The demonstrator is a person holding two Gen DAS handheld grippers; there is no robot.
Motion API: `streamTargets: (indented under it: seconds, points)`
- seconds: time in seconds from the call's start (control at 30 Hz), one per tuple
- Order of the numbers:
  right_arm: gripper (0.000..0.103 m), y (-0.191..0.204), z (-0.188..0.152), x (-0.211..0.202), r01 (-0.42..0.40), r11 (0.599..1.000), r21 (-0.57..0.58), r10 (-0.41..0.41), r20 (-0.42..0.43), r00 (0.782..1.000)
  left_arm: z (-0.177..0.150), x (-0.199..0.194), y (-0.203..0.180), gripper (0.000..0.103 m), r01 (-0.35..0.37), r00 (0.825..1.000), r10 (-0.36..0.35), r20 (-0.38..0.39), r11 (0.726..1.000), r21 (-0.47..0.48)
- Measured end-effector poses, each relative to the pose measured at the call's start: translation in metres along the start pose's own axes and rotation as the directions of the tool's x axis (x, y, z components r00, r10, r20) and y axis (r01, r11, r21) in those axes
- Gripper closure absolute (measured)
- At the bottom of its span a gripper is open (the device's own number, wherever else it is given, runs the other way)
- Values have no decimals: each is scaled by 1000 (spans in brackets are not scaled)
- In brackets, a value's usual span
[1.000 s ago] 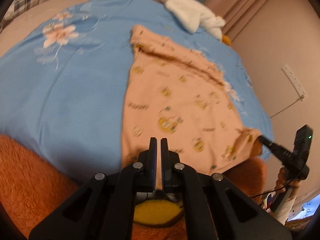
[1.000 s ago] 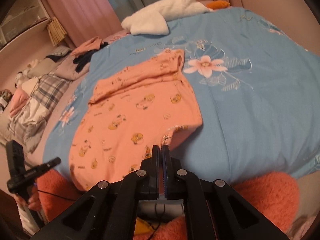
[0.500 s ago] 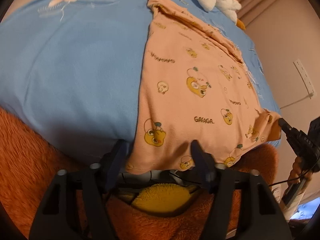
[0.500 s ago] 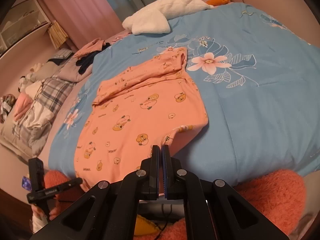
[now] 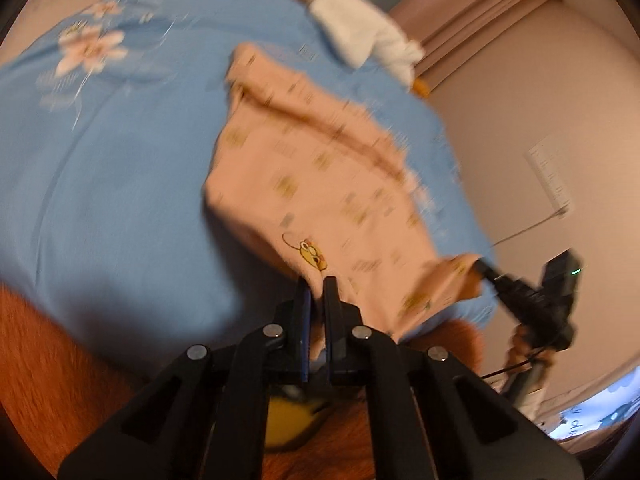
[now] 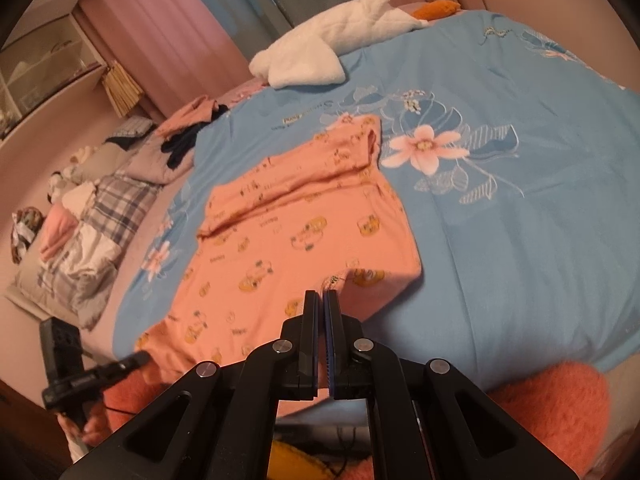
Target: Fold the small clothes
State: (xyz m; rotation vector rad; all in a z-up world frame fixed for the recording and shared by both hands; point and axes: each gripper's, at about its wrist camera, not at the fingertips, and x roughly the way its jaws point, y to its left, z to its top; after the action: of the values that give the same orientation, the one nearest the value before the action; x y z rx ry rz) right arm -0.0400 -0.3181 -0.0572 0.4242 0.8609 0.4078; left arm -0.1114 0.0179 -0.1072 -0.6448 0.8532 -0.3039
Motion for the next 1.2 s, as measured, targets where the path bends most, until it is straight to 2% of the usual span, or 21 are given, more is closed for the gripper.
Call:
streamTargets:
  seconds: [0.07, 0.17, 0.3, 0.47, 0.67, 0.8, 0.83, 0.9, 0.97, 1.0, 1.03, 1.07, 1.2]
  points:
    - [99, -3, 11, 7, 17, 1000, 4, -17, 8, 1000, 15, -1, -1, 99, 12, 999, -12, 35, 1000, -6]
    - [99, -9, 24, 19, 21, 1000, 22, -21, -1, 1000, 34, 3, 0, 99, -6, 996, 8, 85, 1000, -14]
    - [99, -21, 43, 41, 83, 996, 39, -83, -11, 997, 63, 19, 18, 99, -34, 994, 42, 101, 996, -82]
    - [99, -31, 62, 69, 115, 992, 42, -113, -47, 992, 88, 44, 38, 99, -89, 991, 101, 86, 986, -140]
    - [99, -36, 69, 105, 192, 981, 5, -190, -122, 974, 102, 78, 53, 98, -207, 976, 213, 36, 970, -128]
    - [96, -41, 68, 105, 202, 979, 12, -199, -129, 972, 102, 86, 60, 97, -223, 974, 226, 5, 966, -130]
    - [96, -42, 69, 101, 191, 981, 15, -188, -123, 974, 103, 85, 60, 95, -221, 975, 224, 7, 967, -127]
    - [94, -42, 68, 87, 184, 983, 16, -181, -99, 978, 102, 78, 59, 83, -217, 976, 220, 6, 967, -134]
    - [83, -42, 66, 71, 184, 983, 14, -182, -78, 980, 99, 66, 56, 65, -189, 981, 193, 17, 972, -143]
    - [72, -41, 65, 68, 180, 984, 13, -178, -72, 981, 97, 60, 53, 60, -180, 982, 185, 28, 974, -138]
    - [65, -40, 63, 64, 169, 986, 10, -168, -67, 984, 94, 53, 48, 51, -173, 983, 180, 41, 977, -125]
    - [64, -38, 59, 61, 156, 988, 2, -155, -72, 985, 91, 50, 43, 48, -171, 983, 177, 47, 979, -111]
    - [64, -30, 44, 63, 108, 994, -22, -110, -117, 987, 78, 42, 27, 48, -146, 988, 149, 40, 988, -58]
